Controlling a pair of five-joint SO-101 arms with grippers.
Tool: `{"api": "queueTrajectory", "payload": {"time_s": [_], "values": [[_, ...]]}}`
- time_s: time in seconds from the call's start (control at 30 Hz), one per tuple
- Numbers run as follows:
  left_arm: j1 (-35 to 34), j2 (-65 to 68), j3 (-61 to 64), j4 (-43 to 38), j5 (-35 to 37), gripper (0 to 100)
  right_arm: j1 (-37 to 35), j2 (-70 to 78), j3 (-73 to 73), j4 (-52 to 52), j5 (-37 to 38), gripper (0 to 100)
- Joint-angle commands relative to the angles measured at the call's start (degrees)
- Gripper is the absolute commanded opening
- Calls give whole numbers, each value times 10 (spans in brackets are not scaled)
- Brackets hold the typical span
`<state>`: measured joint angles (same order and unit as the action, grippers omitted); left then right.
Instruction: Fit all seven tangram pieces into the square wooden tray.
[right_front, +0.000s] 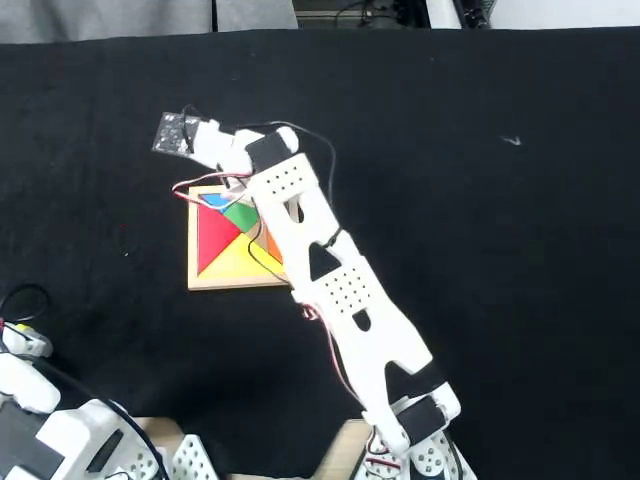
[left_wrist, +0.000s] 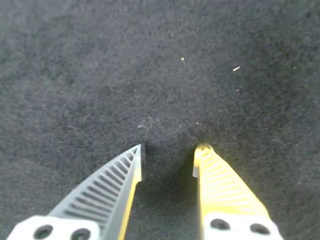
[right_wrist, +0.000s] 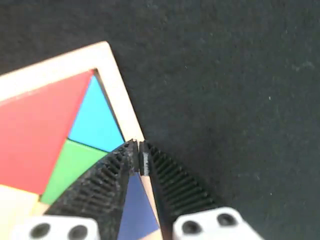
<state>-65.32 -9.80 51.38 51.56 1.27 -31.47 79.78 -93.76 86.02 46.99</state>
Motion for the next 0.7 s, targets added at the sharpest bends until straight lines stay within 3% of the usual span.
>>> {"api": "queueTrajectory", "payload": {"time_s": [0.0,0.23,0.33,0.47,0.67], "values": [[11,3,6,-10,-4,180,-19,-15,-20,3,4,11],[12,3,6,-10,-4,180,1,-53,-22,13,4,11],[46,-3,4,-6,-4,180,22,-118,-21,58,0,11],[157,-4,-58,10,-1,180,48,-216,-21,138,-31,11],[328,0,-332,174,0,180,149,-357,-19,152,-151,11]]}}
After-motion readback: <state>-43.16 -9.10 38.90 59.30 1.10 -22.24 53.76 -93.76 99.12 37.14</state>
